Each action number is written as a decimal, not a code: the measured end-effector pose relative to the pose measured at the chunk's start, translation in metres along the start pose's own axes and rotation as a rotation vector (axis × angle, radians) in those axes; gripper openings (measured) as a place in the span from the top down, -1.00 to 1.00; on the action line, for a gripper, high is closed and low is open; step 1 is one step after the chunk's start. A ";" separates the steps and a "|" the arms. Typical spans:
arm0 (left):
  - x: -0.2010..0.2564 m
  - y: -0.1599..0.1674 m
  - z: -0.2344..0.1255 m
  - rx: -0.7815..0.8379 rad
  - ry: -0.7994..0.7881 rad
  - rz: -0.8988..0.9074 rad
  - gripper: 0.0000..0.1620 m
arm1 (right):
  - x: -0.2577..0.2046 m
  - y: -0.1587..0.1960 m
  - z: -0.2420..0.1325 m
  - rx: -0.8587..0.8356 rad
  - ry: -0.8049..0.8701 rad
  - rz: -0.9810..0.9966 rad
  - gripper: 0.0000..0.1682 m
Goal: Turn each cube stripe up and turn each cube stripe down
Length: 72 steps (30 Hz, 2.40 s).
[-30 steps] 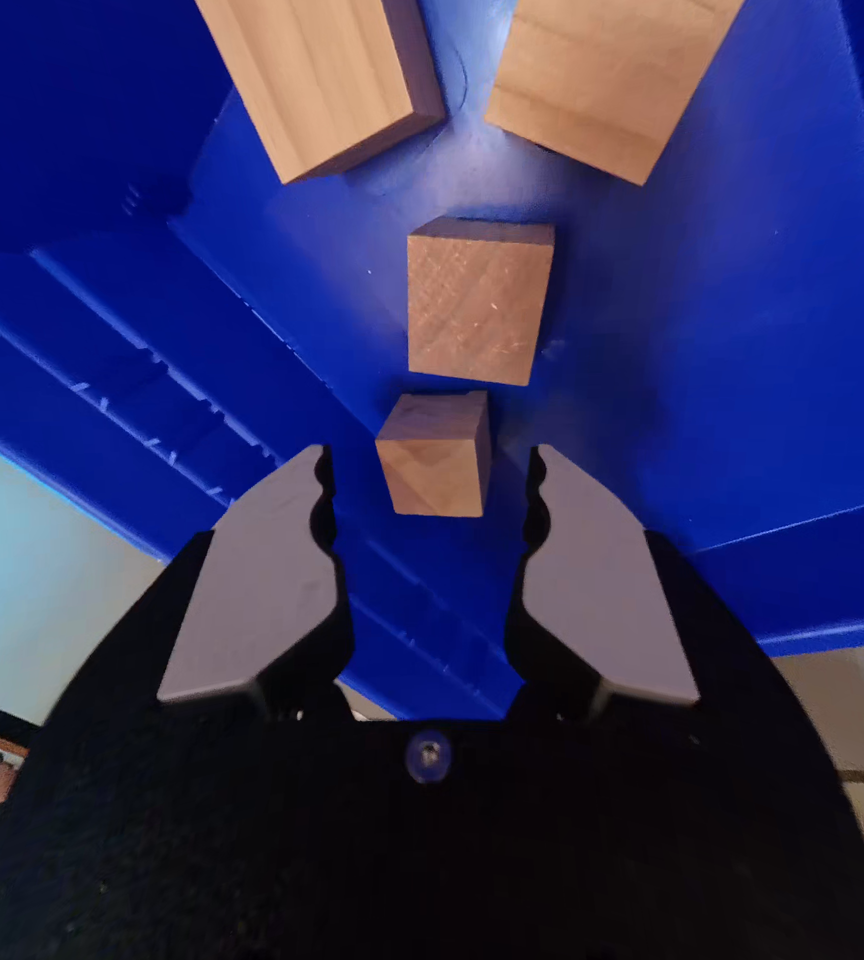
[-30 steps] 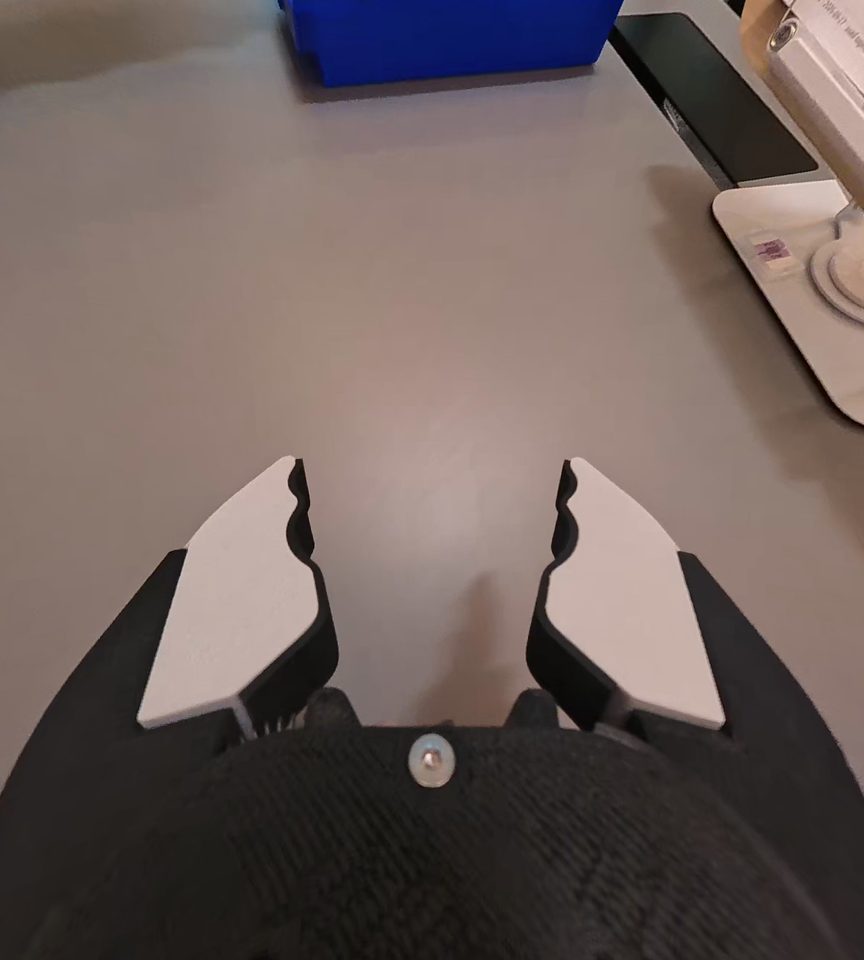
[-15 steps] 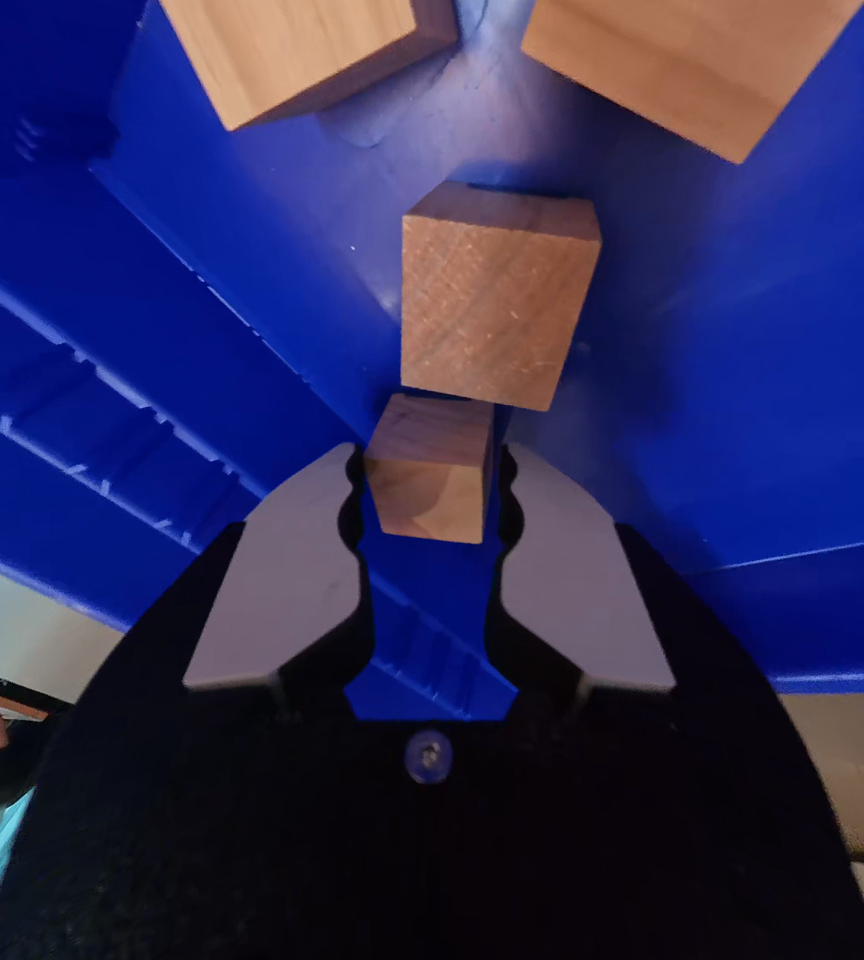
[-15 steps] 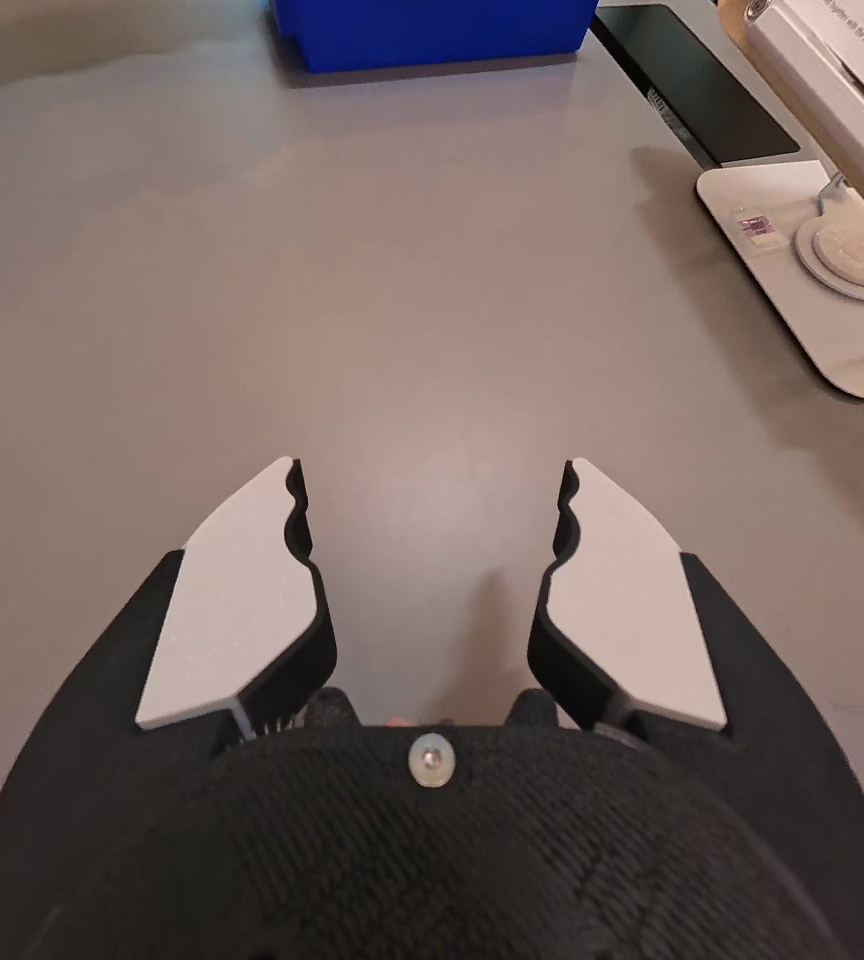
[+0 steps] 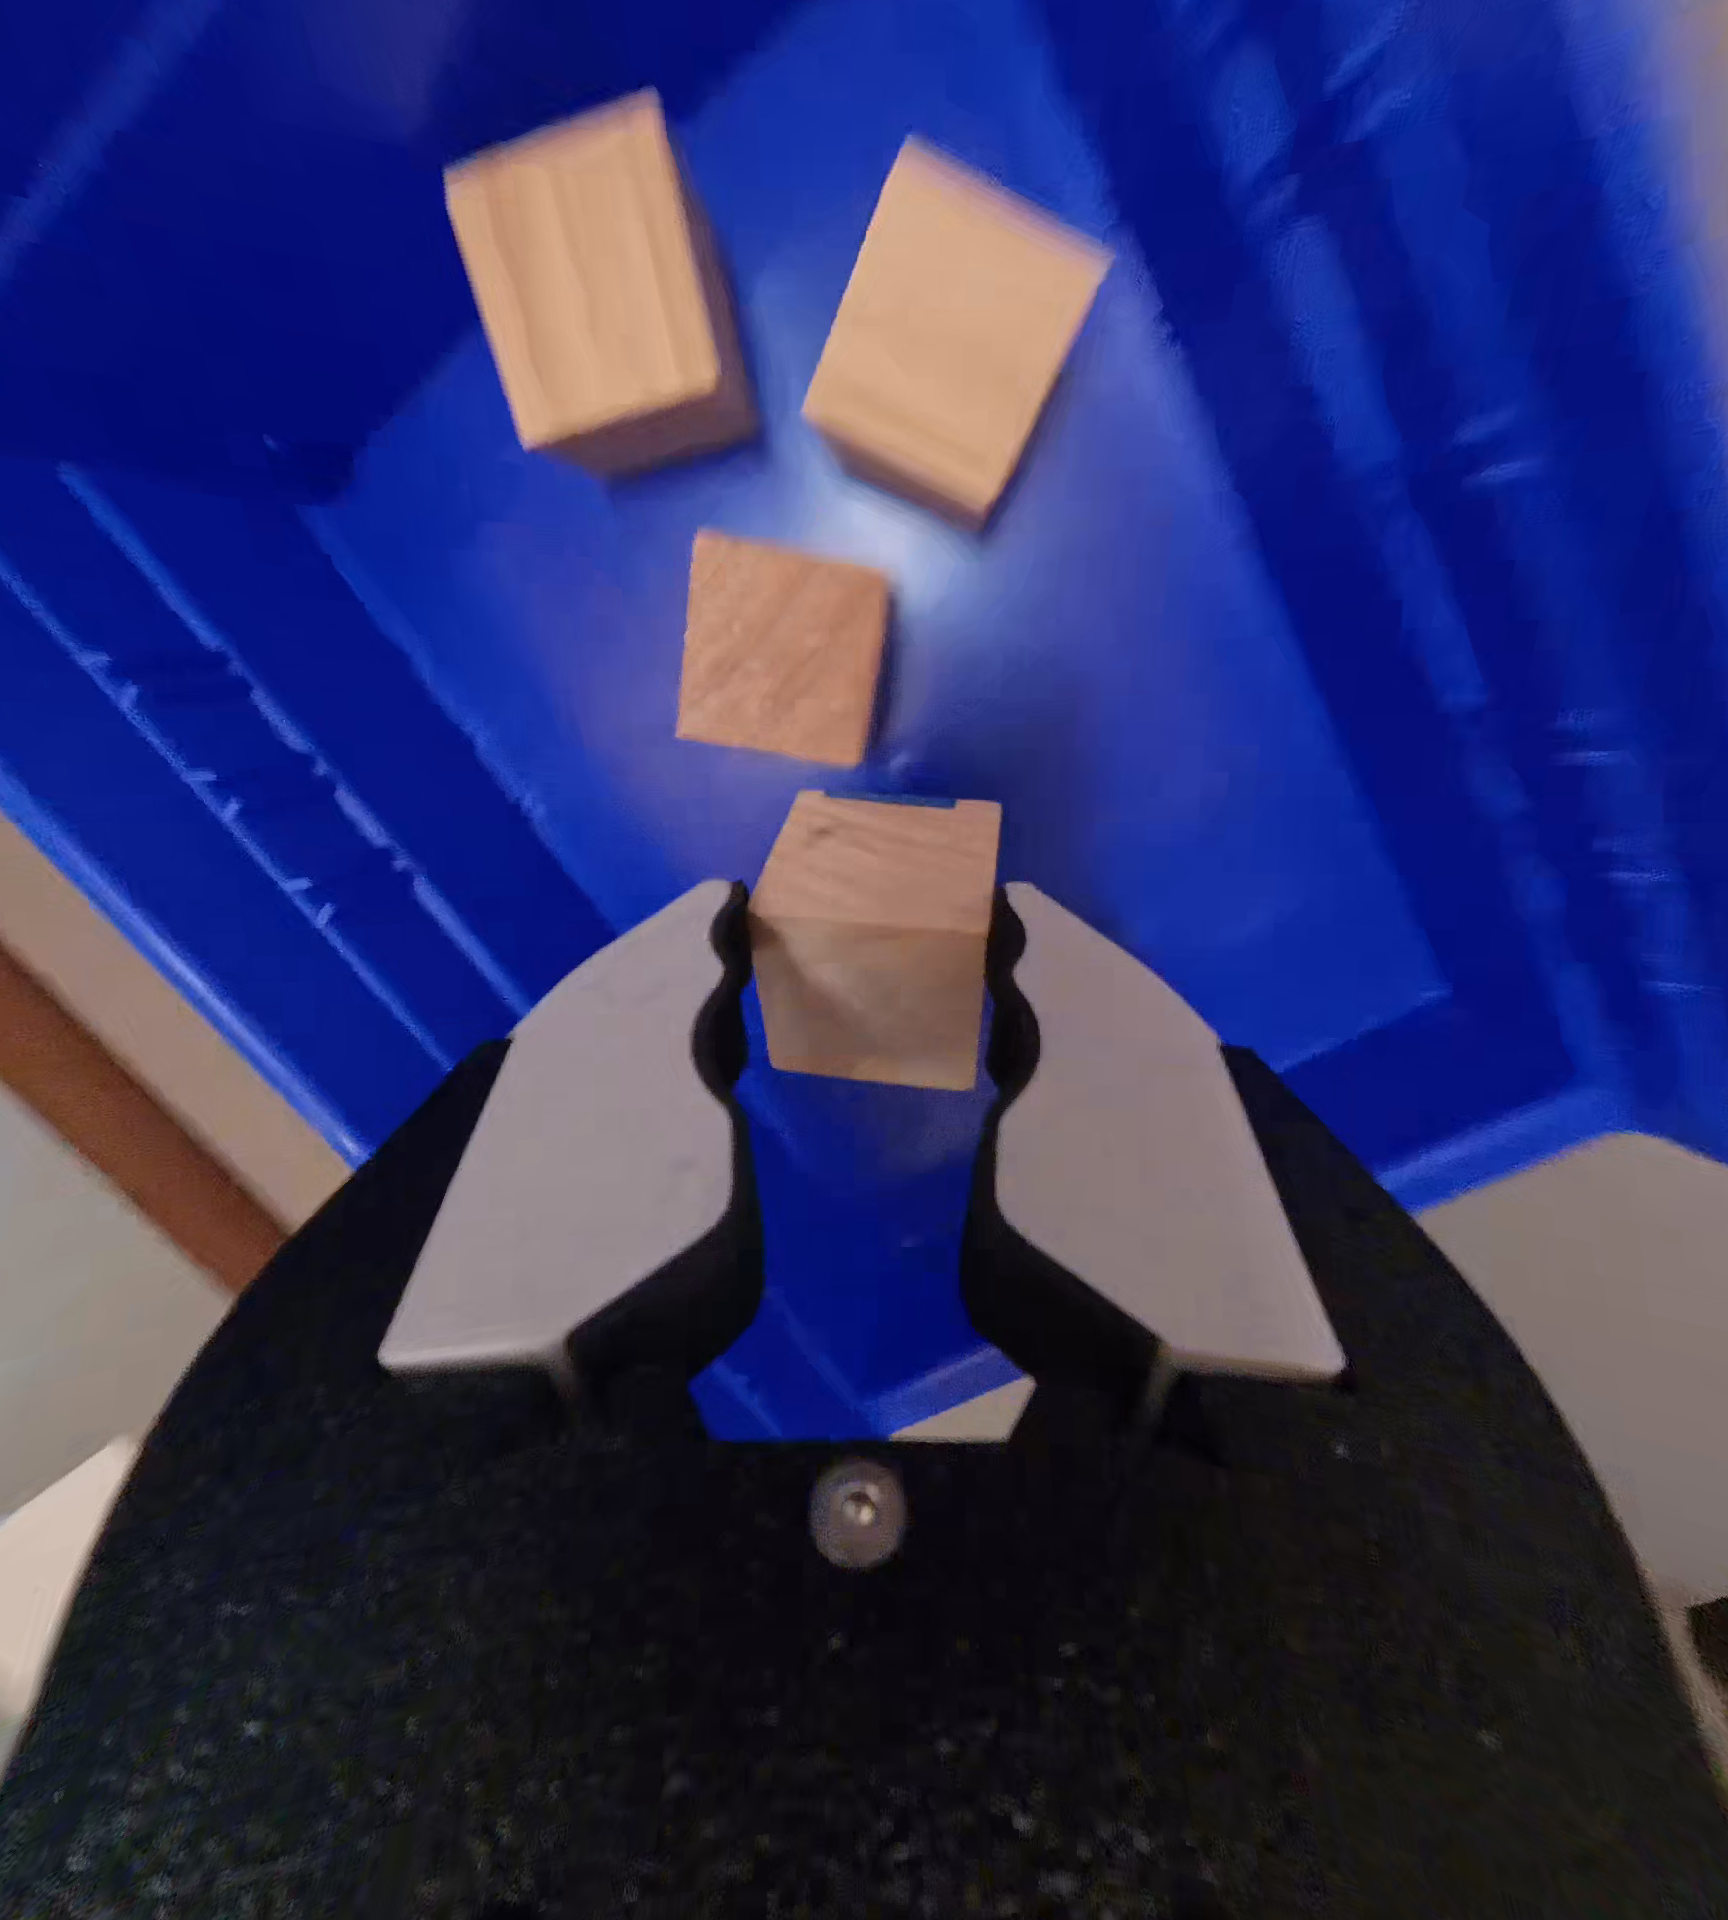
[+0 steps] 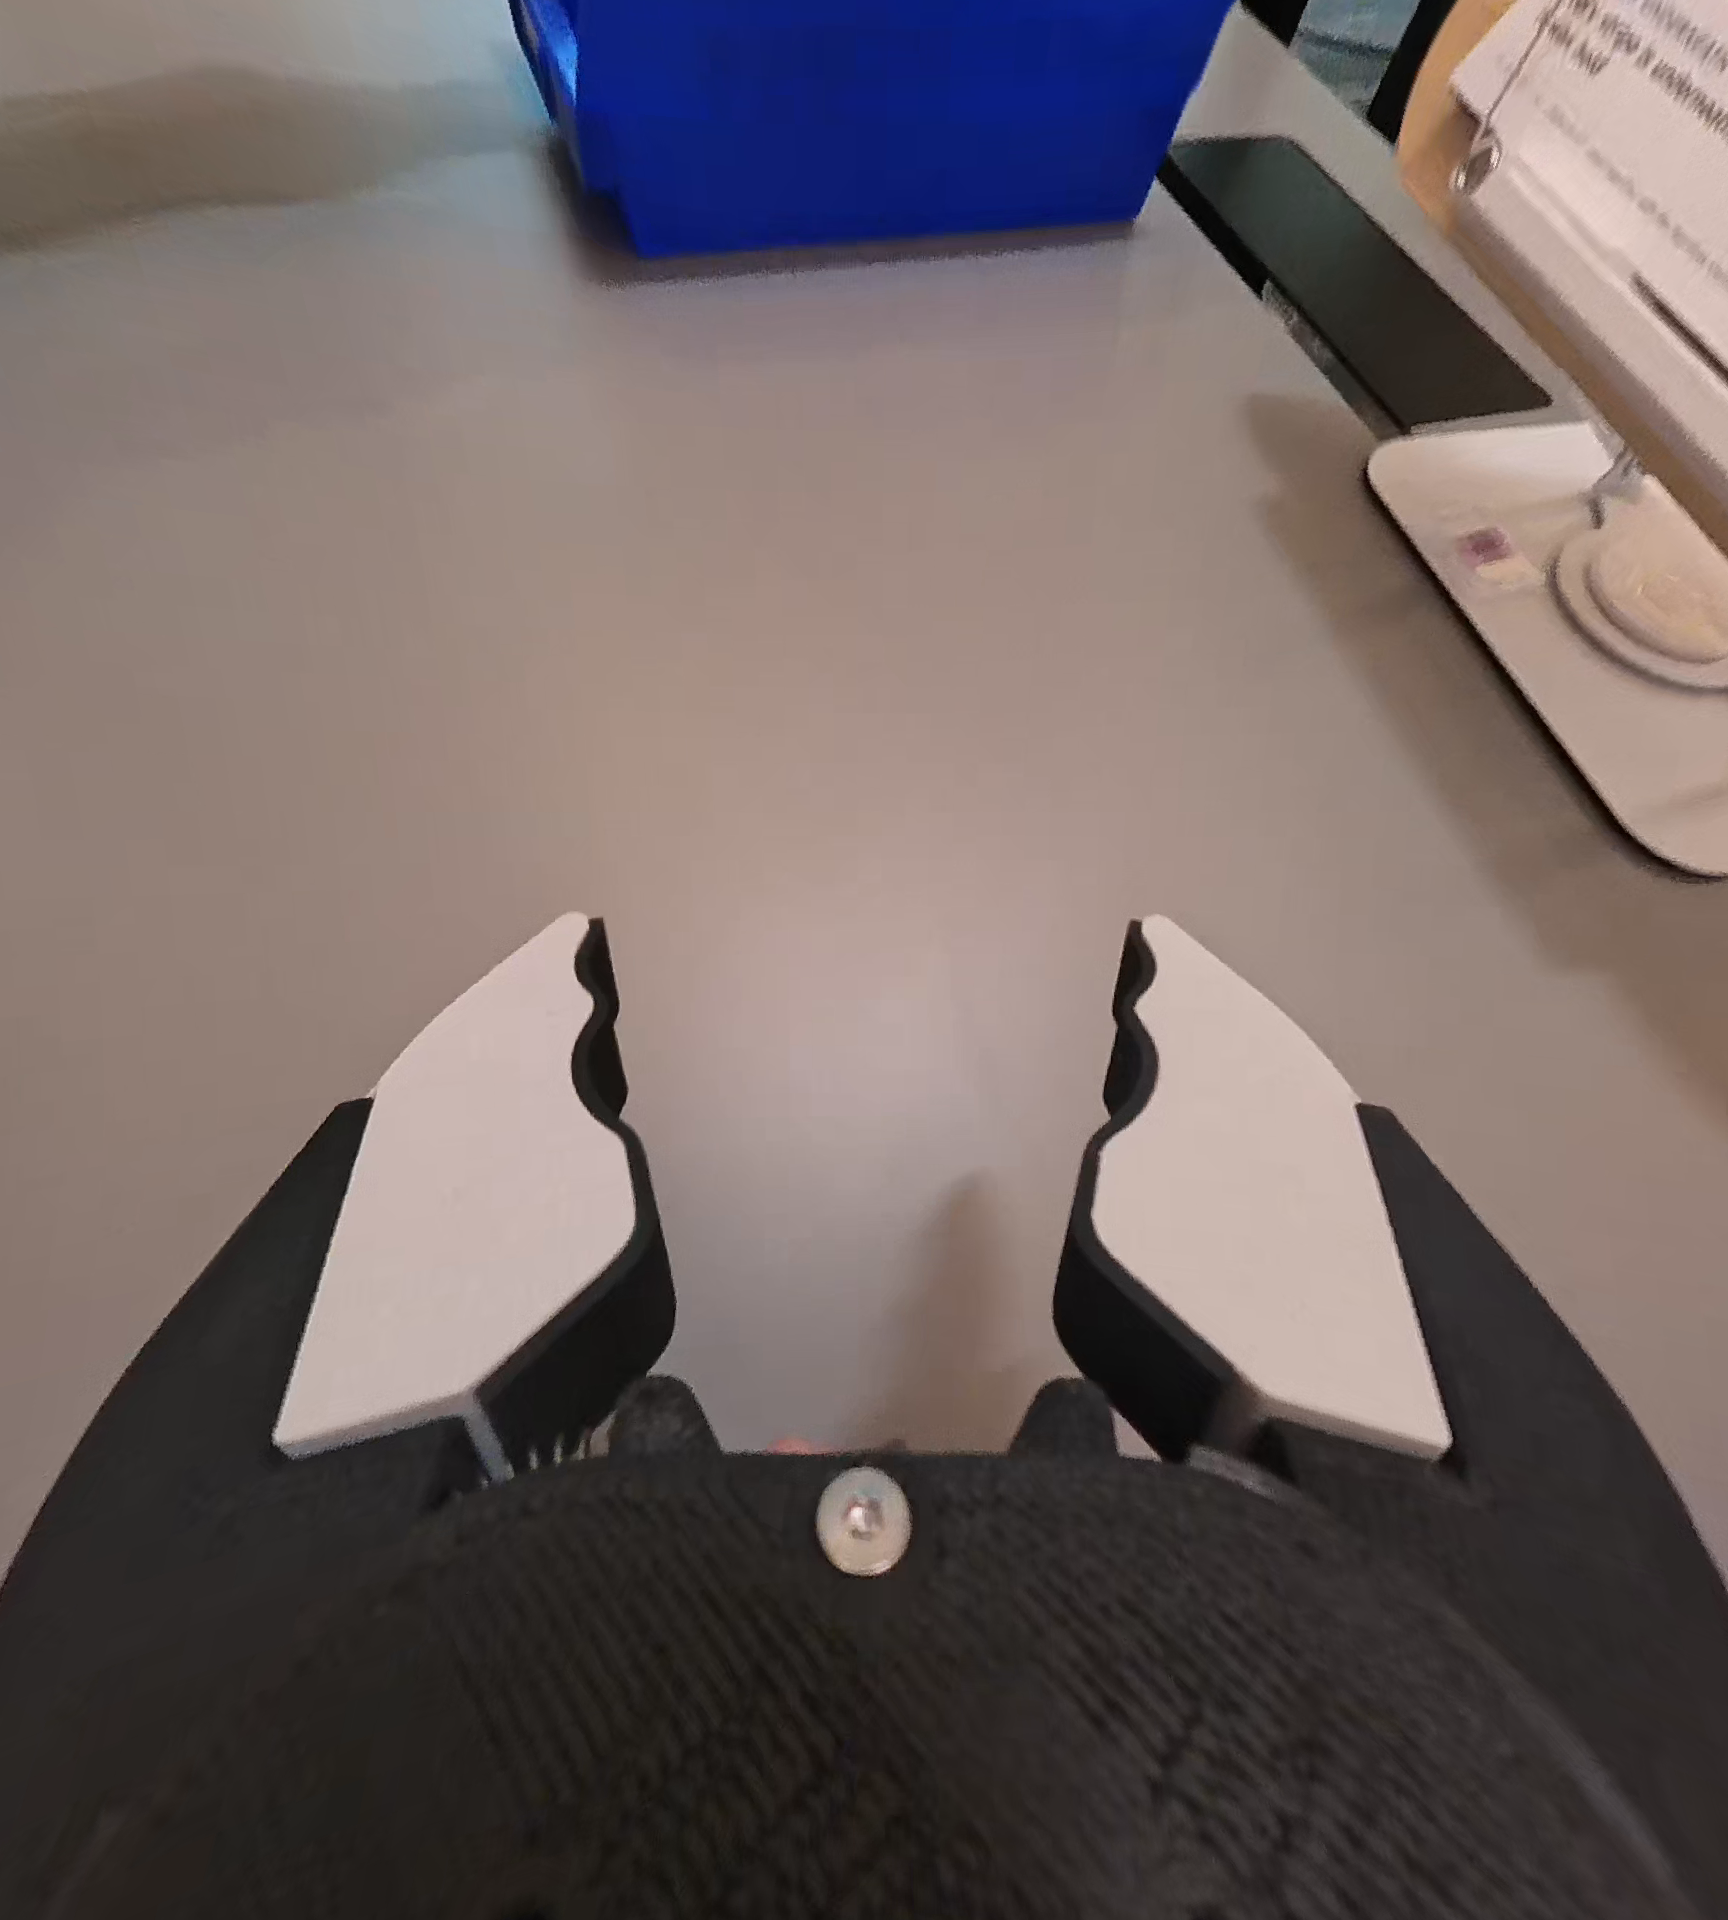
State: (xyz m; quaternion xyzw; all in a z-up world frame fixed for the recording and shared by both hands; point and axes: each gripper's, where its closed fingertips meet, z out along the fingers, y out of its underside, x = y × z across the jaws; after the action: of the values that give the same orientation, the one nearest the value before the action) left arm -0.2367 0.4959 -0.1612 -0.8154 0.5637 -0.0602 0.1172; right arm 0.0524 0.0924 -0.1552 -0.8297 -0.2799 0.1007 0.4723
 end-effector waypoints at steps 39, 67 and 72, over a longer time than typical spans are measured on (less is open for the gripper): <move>0.386 -0.153 -0.119 1.480 1.077 0.454 0.47 | 0.028 -0.137 -0.003 0.245 -0.093 -0.095 0.09; 0.391 -0.161 -0.137 1.670 1.025 0.417 0.47 | 0.027 -0.162 -0.005 0.190 -0.143 -0.074 0.47; 0.391 -0.159 -0.131 1.616 1.036 0.399 0.48 | 0.028 -0.158 -0.002 0.145 -0.150 -0.078 0.47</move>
State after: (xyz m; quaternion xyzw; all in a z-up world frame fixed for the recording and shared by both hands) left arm 0.0170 0.1689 -0.0072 -0.2522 0.4620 -0.7576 0.3862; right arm 0.0177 0.1688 -0.0190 -0.7720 -0.3387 0.1640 0.5123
